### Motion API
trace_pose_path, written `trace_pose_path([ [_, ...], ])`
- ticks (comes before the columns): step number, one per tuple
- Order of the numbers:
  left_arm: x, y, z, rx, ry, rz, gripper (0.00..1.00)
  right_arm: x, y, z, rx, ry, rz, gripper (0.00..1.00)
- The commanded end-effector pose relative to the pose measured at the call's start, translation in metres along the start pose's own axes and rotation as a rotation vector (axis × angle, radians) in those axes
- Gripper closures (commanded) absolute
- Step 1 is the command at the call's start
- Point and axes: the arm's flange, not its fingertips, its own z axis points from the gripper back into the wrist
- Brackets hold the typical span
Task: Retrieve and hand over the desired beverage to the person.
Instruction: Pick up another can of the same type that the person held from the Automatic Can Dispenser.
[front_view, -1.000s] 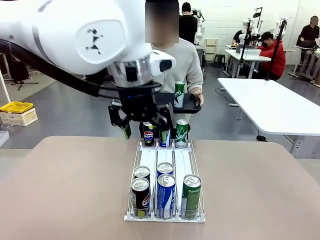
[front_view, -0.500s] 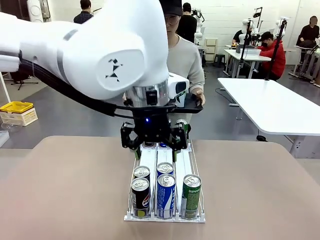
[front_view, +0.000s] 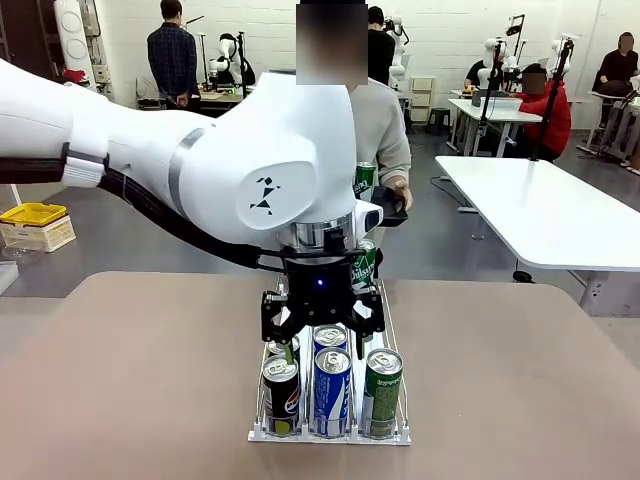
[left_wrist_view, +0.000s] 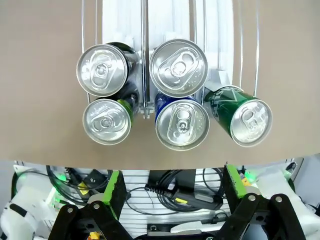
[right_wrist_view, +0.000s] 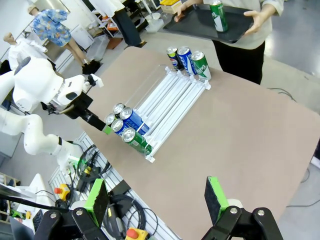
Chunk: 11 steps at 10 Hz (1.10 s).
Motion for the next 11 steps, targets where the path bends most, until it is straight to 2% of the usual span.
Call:
trace_pose_path([
  [1, 0.006, -0.014, -0.003, 0.031, 0.005, 0.025, 0.00, 0.001, -0.001, -0.002, 0.024, -0.022, 0.015, 0.00],
  [6, 0.005, -0.013, -0.015, 0.047, -0.003, -0.103, 0.00, 0.001, -0.001, -0.002, 0.024, -0.022, 0.015, 0.00],
  [11, 0.008, -0.013, -0.024, 0.044, -0.010, -0.129, 0.00, 0.001, -0.001, -0.002, 0.024, -0.022, 0.015, 0.00],
])
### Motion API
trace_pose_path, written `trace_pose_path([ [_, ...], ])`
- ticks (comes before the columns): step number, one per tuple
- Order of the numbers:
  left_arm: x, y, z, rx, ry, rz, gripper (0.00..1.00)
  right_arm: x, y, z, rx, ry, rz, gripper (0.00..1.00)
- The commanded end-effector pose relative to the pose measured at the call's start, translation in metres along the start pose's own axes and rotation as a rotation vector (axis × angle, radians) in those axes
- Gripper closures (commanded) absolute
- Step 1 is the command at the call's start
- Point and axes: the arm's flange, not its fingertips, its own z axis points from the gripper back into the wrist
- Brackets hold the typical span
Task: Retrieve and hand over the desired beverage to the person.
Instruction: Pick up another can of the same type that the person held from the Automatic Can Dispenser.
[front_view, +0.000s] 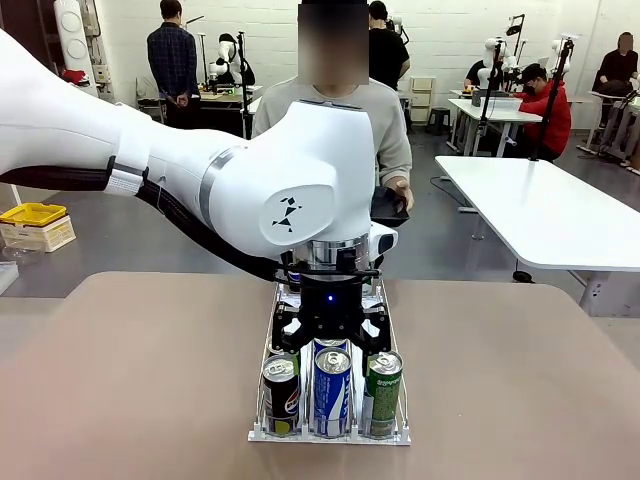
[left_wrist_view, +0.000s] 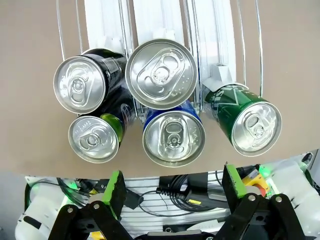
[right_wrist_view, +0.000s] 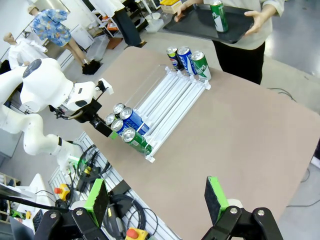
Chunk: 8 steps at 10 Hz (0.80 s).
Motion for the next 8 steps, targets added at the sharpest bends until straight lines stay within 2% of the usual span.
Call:
trace_pose_path([
  [1, 0.003, 0.000, -0.002, 0.006, -0.034, -0.012, 0.00, 0.001, -0.001, -0.002, 0.024, -0.023, 0.015, 0.00],
  [8, 0.015, -0.001, -0.012, -0.008, -0.061, 0.012, 0.00, 0.001, -0.001, -0.002, 0.024, -0.023, 0.015, 0.00],
])
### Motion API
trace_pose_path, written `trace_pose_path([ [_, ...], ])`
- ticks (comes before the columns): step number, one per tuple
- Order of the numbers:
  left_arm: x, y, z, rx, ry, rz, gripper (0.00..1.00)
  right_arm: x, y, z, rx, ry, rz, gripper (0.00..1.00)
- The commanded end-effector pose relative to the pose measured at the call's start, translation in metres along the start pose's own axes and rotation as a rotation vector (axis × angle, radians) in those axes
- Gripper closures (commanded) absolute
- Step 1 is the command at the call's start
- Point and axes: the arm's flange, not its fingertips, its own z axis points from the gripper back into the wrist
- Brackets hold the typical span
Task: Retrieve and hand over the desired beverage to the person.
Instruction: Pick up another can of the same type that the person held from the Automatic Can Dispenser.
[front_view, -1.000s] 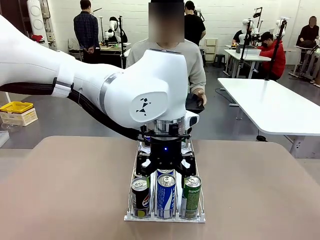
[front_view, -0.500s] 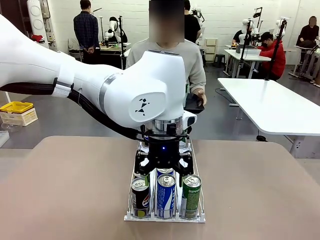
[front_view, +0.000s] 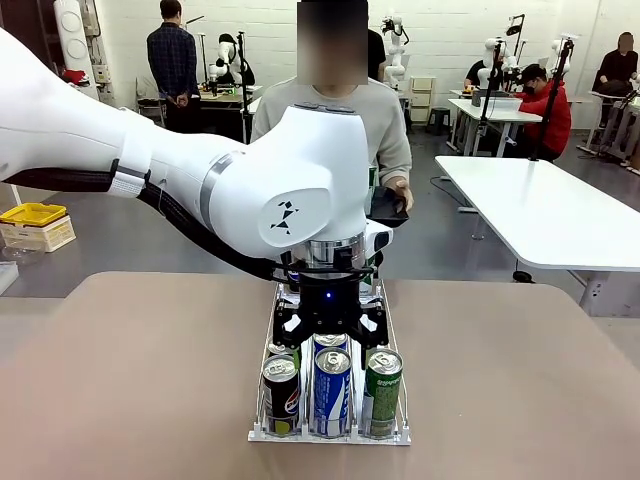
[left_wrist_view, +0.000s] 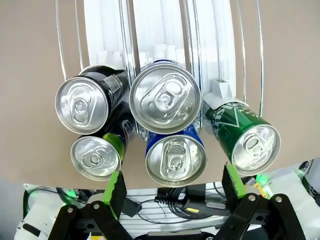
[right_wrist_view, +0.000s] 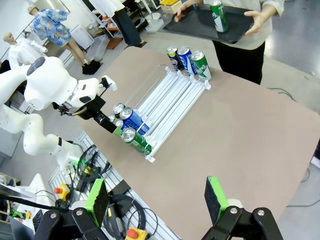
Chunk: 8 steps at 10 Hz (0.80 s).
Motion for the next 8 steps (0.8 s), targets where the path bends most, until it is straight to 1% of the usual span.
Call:
trace_pose_path([
  [1, 0.002, -0.003, -0.008, 0.016, -0.036, 0.006, 0.00, 0.001, -0.001, -0.001, 0.024, -0.023, 0.015, 0.00],
  [4, 0.006, -0.001, -0.013, 0.046, -0.067, 0.010, 0.00, 0.001, -0.001, -0.001, 0.024, -0.023, 0.015, 0.00],
  [6, 0.009, -0.001, -0.016, 0.047, -0.073, 0.024, 0.00, 0.001, -0.001, -0.001, 0.024, -0.023, 0.015, 0.00],
  [8, 0.012, -0.002, -0.019, 0.047, -0.058, 0.049, 0.00, 0.001, -0.001, -0.001, 0.024, -0.023, 0.015, 0.00],
])
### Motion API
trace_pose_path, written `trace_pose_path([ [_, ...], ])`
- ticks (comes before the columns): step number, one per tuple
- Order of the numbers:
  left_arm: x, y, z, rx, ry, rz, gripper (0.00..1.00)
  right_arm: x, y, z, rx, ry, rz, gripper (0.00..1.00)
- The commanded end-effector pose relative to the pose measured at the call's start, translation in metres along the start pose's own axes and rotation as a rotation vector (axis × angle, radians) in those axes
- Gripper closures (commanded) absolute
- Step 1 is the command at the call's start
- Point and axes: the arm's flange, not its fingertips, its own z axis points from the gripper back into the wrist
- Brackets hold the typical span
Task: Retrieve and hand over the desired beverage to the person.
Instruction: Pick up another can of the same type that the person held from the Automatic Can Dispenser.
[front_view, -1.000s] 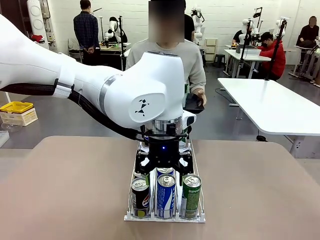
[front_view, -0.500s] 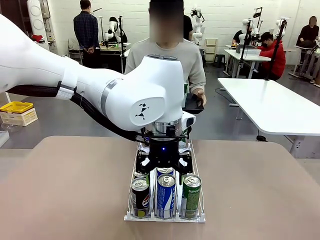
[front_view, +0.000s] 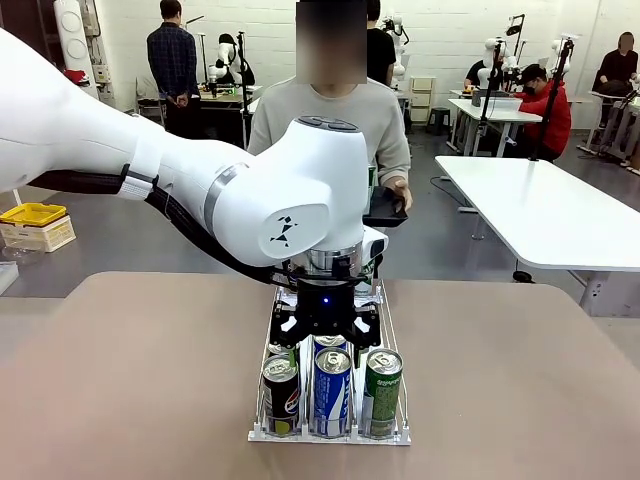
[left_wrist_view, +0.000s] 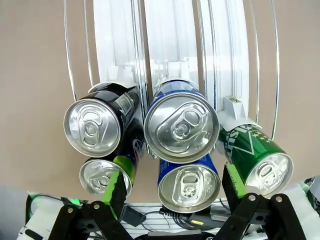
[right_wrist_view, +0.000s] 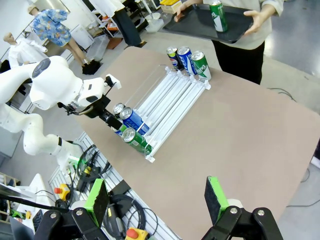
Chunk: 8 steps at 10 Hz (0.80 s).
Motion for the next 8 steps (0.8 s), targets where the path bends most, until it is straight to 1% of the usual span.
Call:
trace_pose_path([
  [1, 0.0004, -0.0079, -0.0036, 0.006, -0.019, 0.036, 0.00, 0.0011, -0.0009, -0.0014, 0.024, -0.023, 0.015, 0.00],
  [6, -0.0007, -0.0078, -0.0011, 0.007, -0.010, 0.049, 0.00, 0.0011, -0.0009, -0.0014, 0.024, -0.023, 0.015, 0.00],
  [8, 0.0002, -0.0087, -0.0002, 0.001, 0.012, 0.063, 0.00, 0.0011, -0.0009, -0.0014, 0.024, -0.023, 0.015, 0.00],
])
